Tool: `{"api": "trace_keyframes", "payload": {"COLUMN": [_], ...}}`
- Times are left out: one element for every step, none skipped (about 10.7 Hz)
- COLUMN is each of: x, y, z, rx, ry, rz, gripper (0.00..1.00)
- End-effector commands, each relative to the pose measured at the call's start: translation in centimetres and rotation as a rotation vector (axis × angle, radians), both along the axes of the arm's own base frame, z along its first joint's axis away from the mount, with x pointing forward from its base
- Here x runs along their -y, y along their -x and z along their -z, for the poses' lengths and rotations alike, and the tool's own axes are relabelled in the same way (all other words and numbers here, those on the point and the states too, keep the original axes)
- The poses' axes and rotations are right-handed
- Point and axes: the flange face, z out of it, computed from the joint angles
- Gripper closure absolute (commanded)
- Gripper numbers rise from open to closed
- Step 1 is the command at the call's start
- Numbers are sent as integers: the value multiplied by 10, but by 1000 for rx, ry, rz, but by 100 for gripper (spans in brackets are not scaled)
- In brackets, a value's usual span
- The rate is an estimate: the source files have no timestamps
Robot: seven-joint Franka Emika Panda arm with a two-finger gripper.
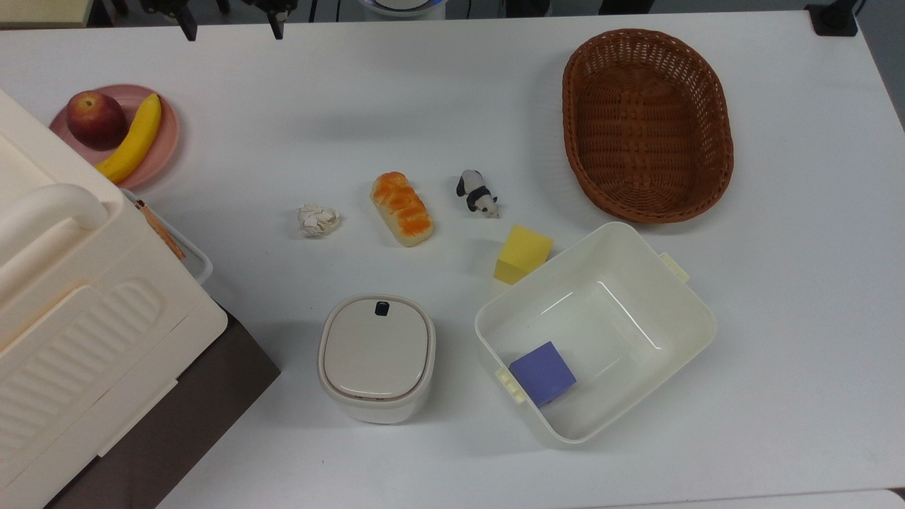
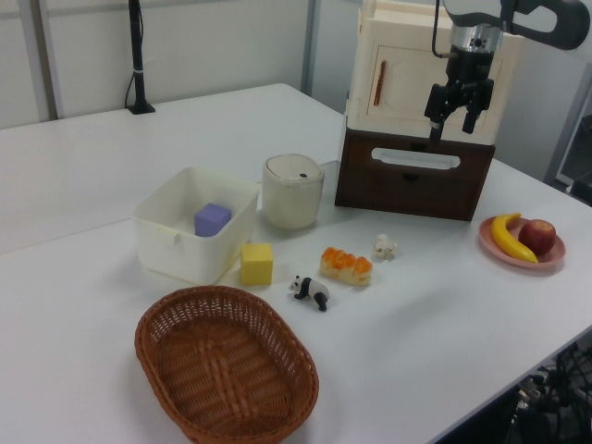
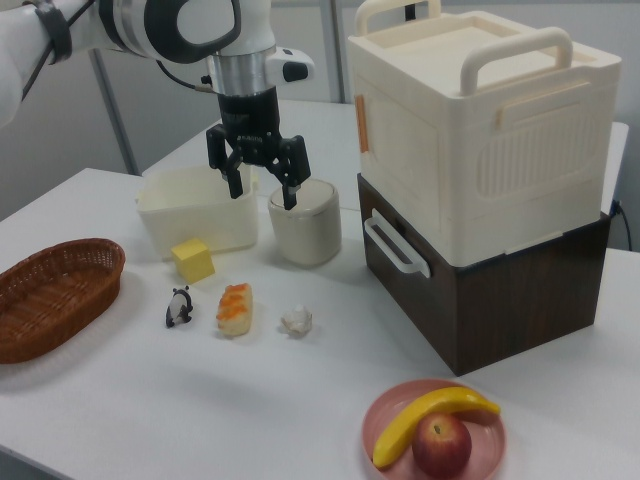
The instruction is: Put the bread in the basket
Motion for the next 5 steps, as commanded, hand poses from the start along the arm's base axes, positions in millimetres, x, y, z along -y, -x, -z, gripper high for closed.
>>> {"api": "trace_keyframes", "payload": {"x": [-1,-2,-1,-1,-1], "y": [4,4,5,5,5], "z": [-2,-2,-1,-2,-2], "rx": [-3,-4,-6,-4,-4], "ry": [-13,-13,-13,-13,-13], "rz": [-12,-10,-6,-6,-7], "gripper": [0,0,0,0,0]}}
